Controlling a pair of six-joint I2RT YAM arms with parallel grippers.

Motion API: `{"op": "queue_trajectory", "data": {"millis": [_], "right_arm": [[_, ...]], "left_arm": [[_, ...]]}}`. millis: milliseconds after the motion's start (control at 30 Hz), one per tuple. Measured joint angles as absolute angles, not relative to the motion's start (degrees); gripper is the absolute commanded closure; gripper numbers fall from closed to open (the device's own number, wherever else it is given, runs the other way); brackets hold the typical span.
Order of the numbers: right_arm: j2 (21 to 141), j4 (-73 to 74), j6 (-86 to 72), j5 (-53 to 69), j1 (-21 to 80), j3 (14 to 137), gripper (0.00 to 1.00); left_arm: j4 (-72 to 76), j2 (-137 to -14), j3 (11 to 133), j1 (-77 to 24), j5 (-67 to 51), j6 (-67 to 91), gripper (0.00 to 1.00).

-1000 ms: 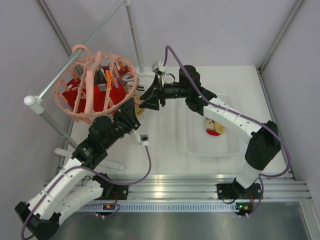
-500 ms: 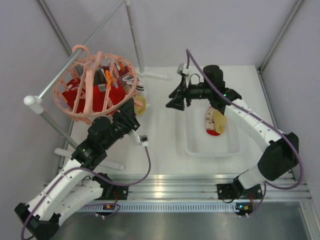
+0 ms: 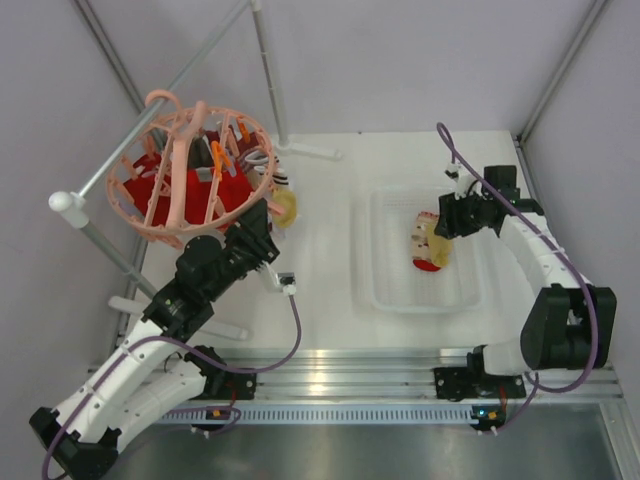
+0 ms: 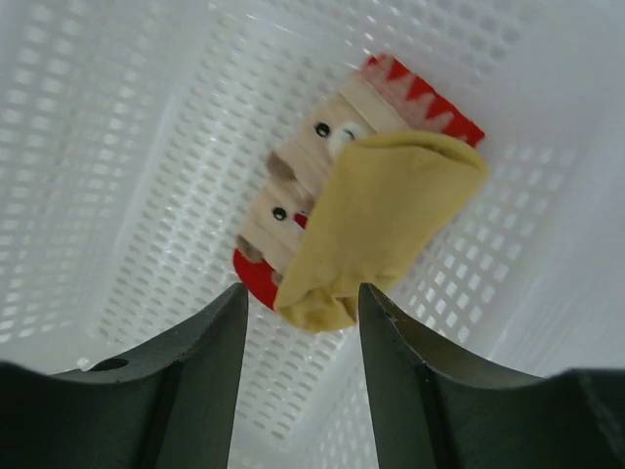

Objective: Clip the socks to the hanger
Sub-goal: Adjust the sock in the bin.

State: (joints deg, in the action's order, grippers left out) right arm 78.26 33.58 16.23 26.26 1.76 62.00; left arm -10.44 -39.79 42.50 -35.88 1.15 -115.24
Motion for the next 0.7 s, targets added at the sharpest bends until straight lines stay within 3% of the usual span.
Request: {"op": "queue_trajectory", "data": {"millis": [200,500,700], "right_arm": [[85.1,35.0,14.4,19.1,-1.8,60.7,0.53],[88.5,35.2,13.8,20.1,-1.8,60.6,0.62],[89.6,35.2,12.1,21.0,-0.9,60.6,0.61]], "left_arm": [[-10.4,-39.5,42.5,-35.9,1.1,-115.2,1.0],[-10.3,-38.2,41.1,-35.8,1.2,-115.3,1.0],[-10.3,-38.0,41.0,-35.7,1.2,-115.3,1.0]]}}
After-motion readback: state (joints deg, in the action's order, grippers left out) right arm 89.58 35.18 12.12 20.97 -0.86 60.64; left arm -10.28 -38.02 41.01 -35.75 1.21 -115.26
